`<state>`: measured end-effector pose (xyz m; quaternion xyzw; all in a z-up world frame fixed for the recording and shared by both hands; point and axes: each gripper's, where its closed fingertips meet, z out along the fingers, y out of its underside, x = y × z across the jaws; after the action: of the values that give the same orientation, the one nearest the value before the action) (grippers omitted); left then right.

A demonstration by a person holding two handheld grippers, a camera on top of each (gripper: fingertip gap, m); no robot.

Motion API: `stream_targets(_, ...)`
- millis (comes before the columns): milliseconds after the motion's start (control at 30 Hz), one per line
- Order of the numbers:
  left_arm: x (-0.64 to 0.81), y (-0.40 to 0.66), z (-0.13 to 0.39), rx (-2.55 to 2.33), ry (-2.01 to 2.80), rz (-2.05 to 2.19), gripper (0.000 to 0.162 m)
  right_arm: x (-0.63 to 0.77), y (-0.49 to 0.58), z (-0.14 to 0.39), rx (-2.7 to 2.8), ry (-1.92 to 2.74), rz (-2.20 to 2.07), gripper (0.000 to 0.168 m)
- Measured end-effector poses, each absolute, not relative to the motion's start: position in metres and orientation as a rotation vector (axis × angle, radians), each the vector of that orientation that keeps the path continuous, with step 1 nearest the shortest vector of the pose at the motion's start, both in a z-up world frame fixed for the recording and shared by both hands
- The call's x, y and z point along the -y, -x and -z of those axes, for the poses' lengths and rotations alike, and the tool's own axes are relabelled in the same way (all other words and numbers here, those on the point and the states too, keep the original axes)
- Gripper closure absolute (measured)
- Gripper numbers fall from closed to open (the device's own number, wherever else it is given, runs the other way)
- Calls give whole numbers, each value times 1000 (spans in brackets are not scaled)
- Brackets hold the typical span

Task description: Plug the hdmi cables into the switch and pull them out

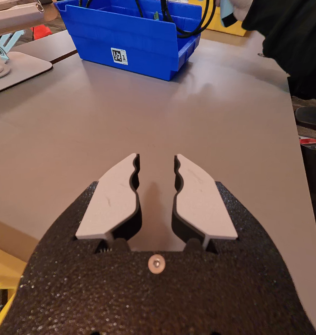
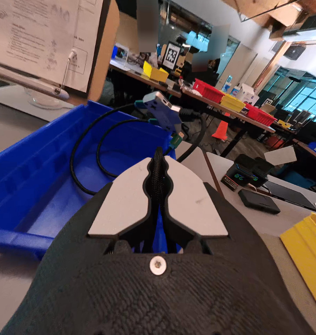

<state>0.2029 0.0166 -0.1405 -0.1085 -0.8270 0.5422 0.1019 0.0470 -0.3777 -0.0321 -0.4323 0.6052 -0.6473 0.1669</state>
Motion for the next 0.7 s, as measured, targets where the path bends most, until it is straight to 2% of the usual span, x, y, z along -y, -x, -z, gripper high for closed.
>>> stream_targets(133, -17, -202, 141, 2442, 324, -1597, 127, 376, -52, 26, -1695, 996, 1727, 161)
stream_targets(400, -16, -201, 143, 2454, 339, -1576, 127, 372, -83, 66, -1805, 1205, 1386, 160)
stream_targets(500, -16, -201, 143, 2453, 339, -1575, 127, 379, -83, 69, -1859, 1346, 1400, 160)
stream_targets(700, -16, -198, 147, 2469, 359, -1538, 127, 375, -95, 81, -1849, 1374, 1148, 158)
